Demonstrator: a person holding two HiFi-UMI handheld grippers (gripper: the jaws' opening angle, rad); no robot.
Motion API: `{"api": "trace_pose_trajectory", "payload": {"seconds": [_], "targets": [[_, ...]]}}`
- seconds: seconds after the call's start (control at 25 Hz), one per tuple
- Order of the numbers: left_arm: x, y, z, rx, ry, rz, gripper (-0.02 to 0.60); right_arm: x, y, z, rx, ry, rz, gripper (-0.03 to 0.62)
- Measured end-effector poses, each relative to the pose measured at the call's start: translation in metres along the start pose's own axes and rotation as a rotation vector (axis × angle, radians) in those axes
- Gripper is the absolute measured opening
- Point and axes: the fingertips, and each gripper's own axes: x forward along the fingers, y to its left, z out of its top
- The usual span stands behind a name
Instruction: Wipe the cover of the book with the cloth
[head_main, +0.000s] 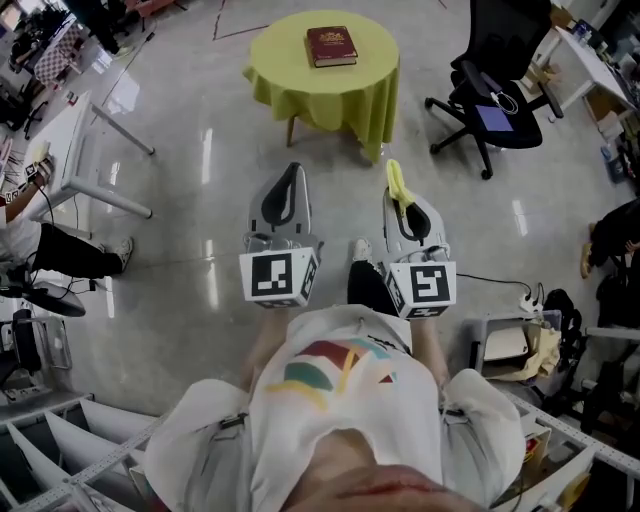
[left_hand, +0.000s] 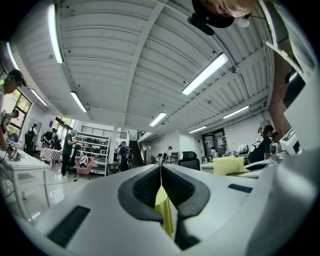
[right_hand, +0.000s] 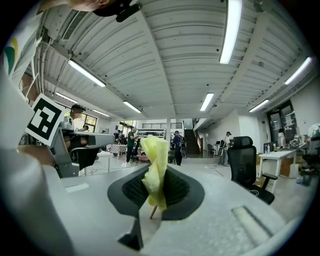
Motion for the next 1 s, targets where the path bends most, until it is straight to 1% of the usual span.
{"api": "trace_pose_trajectory", "payload": {"seconds": [0.2,0.4,0.52,0.64,0.76,0.84,1.0], "targets": [[0.032,0.012,-0.016,0.014,0.011,0.015,0.018,0.041,-0.024,-0.013,0.021,-0.005,0.013,0.031],[0.085,0.047,-0.043,0.013,0.033,0.07,0.018,0.112,-0.045,-0.026,0.027,-0.003,0.059,0.032],[0.138,0.08,-0.051,0.014,0.039,0.118,0.018,0.175,-0.069,-0.026,0.03,-0.005,0.078,0.032],[0.202,0.112,-0.049,0.014,0.042,0.161,0.018,0.246,-0.097,-0.017,0.02,-0.011,0.107,0.031],[0.273,0.127,-0.041,0.038,0.029,0.164,0.018,0.317,-0.129,-0.008,0.004,0.005,0.134,0.031],[0.312,0.138,-0.039,0.036,0.021,0.172,0.018,0.357,-0.145,-0.004,-0.003,0.017,0.151,0.032],[0.371,0.16,-0.054,0.005,0.067,0.186,0.018,0.417,-0.168,-0.004,0.005,0.051,0.177,0.032]]}}
